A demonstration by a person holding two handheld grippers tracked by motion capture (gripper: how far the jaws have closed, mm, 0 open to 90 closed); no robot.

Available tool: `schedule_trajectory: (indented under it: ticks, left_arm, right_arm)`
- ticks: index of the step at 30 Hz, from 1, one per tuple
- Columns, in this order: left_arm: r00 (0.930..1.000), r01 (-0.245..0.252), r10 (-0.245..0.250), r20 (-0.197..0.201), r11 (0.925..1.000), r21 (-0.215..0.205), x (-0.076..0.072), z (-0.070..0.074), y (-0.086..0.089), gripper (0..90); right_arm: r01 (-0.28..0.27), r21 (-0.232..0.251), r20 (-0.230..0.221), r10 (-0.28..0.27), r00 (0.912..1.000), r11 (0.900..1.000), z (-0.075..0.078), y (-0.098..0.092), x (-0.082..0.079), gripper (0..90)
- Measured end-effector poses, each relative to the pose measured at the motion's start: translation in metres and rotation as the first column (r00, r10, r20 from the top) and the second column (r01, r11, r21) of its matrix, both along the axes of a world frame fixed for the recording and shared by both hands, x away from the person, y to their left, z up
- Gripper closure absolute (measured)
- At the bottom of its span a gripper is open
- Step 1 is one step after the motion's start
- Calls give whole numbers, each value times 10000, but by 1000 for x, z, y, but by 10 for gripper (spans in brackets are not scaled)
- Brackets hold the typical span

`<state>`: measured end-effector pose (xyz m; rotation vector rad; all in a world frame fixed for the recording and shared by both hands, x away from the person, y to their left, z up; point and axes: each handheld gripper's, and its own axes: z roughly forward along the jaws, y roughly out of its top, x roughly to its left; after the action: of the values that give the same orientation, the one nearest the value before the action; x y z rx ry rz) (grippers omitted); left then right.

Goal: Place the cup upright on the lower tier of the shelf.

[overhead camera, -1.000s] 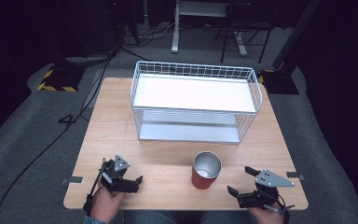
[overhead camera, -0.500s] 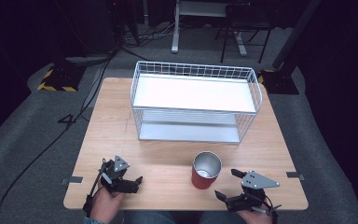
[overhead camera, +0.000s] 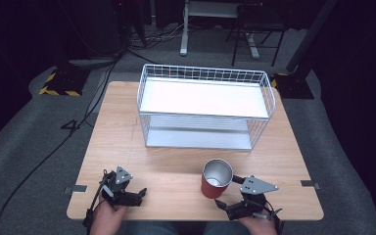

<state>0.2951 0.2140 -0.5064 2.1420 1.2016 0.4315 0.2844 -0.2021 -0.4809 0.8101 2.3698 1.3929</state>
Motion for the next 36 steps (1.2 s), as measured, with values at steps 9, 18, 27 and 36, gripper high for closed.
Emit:
schedule_trajectory:
  ticks: [9, 18, 27, 36]
  left_arm:
    - [9999, -107, 107, 20, 9999, 21, -3, 0, 3, 2]
    - [9999, -115, 115, 1, 9999, -9, -3, 0, 3, 2]
    - [9999, -123, 123, -1, 9999, -18, -3, 0, 3, 2]
    - [9999, -126, 126, 3, 9999, -16, -3, 0, 3, 2]
  right_arm:
    - [74, 40, -263, -72, 9996, 10000, -13, 19, 11, 28]
    - [615, -12, -16, -615, 9981, 9981, -19, 29, 13, 149]
    - [671, 38, 28, -671, 9977, 9977, -19, 34, 15, 163]
    - [605, -78, 186, -604, 9980, 9981, -19, 35, 14, 175]
